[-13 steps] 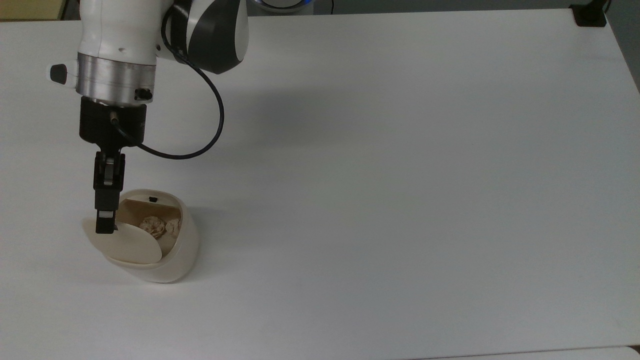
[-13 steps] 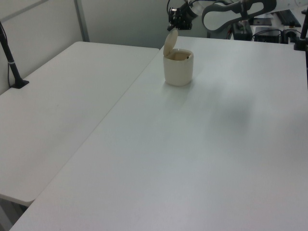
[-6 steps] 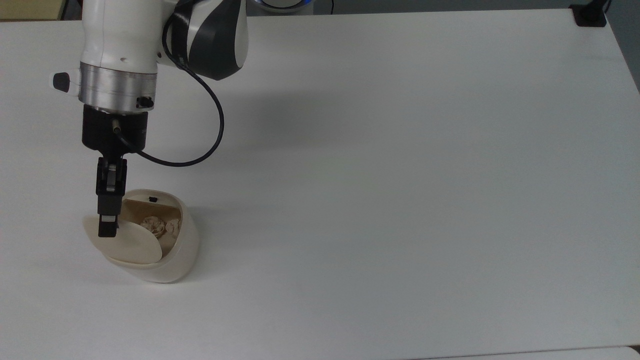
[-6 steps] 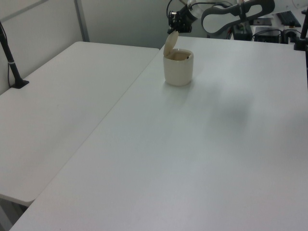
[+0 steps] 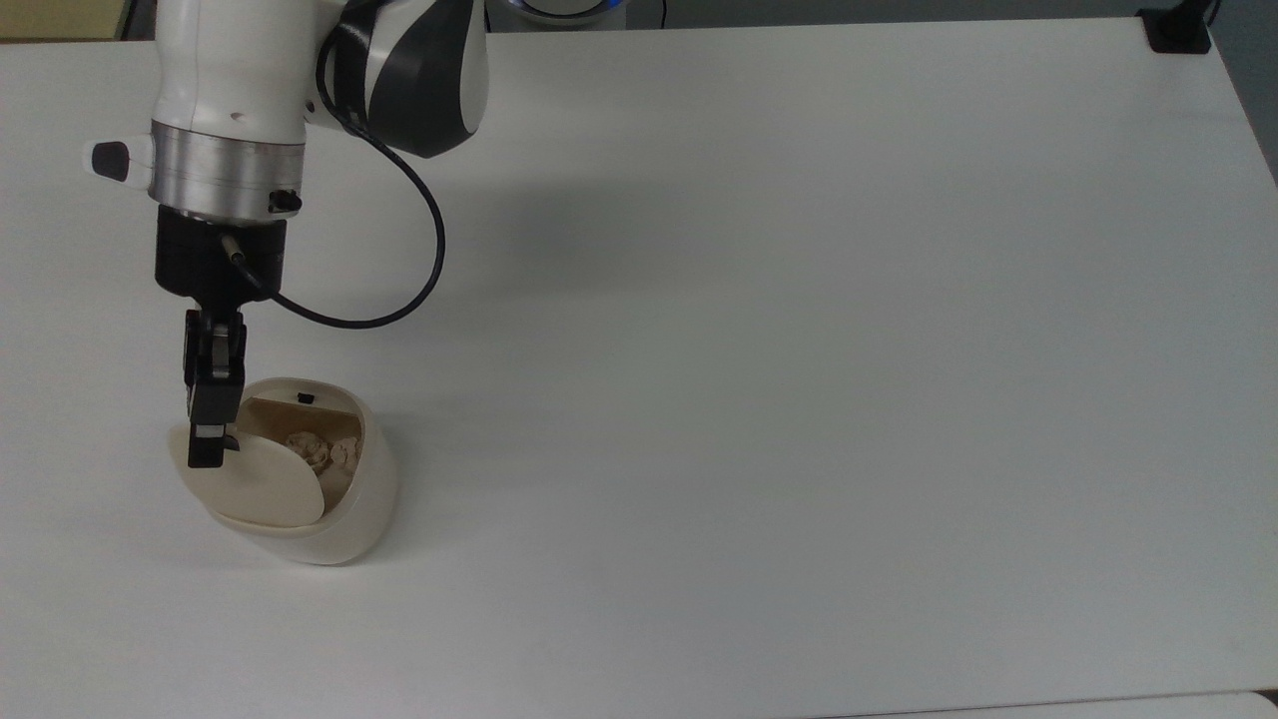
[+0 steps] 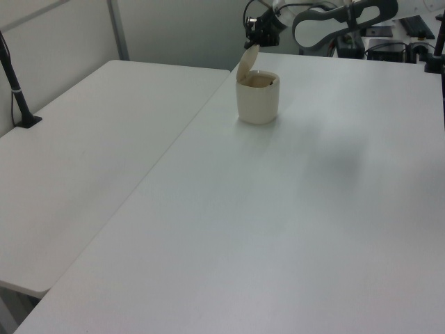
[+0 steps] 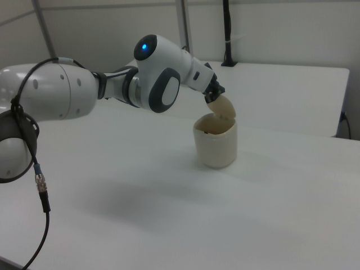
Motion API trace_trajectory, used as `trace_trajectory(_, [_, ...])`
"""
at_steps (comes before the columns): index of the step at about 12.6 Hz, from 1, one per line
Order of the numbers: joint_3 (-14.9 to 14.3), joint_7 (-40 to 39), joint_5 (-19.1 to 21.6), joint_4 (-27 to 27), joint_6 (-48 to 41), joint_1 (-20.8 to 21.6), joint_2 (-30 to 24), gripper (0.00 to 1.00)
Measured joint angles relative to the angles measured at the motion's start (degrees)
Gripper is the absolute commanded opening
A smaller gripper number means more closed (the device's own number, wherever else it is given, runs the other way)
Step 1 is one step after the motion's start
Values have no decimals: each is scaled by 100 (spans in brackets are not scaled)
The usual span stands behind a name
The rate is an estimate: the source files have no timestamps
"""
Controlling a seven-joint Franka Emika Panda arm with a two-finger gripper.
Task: Close the trash bin
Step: 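Push the raised lid with the gripper fingers toward the bin opening, then press the lid down flat onto the bin rim with the gripper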
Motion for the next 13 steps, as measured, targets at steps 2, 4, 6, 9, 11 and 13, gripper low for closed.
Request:
trace_trajectory(2, [0, -118, 0, -129, 0, -14, -100, 0])
trace_trajectory(4, [20, -203, 0, -244, -1, -14, -184, 0])
trace_trajectory(6, [53, -330, 0, -385, -20, -12, -256, 0])
trace_trajectory(9, [86, -415, 0, -528, -21, -6, -293, 0])
trace_trajectory(11, [103, -539, -4, -646, -31, -4, -295, 0])
trace_trajectory(13, [125, -768, -5, -853, -42, -2, -294, 0])
